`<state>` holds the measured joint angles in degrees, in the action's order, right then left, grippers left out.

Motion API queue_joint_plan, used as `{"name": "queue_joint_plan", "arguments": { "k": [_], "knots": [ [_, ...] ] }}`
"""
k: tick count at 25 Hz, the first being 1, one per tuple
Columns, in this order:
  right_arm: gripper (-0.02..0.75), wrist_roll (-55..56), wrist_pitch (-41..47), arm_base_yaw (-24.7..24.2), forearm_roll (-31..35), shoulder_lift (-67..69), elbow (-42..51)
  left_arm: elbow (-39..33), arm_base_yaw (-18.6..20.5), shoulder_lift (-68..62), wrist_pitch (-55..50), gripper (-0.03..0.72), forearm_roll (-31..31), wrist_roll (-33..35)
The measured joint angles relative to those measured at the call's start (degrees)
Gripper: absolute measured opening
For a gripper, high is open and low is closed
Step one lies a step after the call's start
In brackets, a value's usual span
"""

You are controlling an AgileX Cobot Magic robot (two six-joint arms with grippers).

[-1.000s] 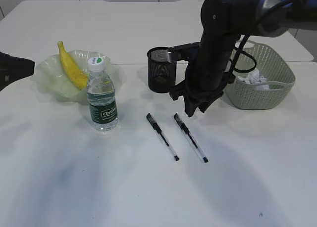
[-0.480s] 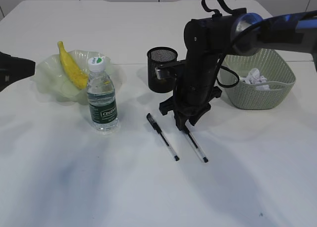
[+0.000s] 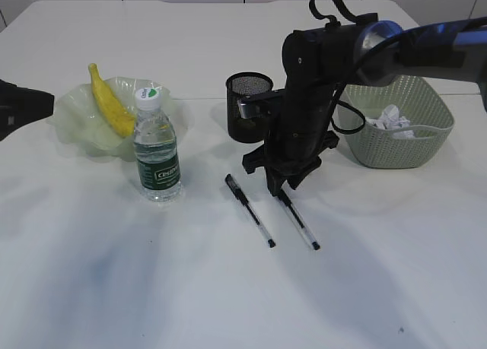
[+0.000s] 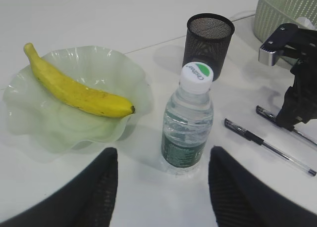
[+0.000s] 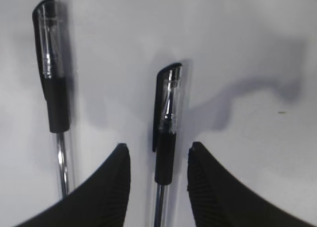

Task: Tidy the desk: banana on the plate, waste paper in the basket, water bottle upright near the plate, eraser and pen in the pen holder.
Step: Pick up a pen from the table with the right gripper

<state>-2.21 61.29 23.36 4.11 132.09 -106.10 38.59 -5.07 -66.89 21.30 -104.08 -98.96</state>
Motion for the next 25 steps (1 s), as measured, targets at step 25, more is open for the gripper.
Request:
{"name": "queue_joint_plan", "arguments": {
  "k": [25],
  "knots": [
    [0.295, 0.8, -1.4, 0.0, 0.0, 2.7, -0.2, 0.0, 0.0, 0.0, 0.1, 0.406, 0.4, 0.0]
  ]
}}
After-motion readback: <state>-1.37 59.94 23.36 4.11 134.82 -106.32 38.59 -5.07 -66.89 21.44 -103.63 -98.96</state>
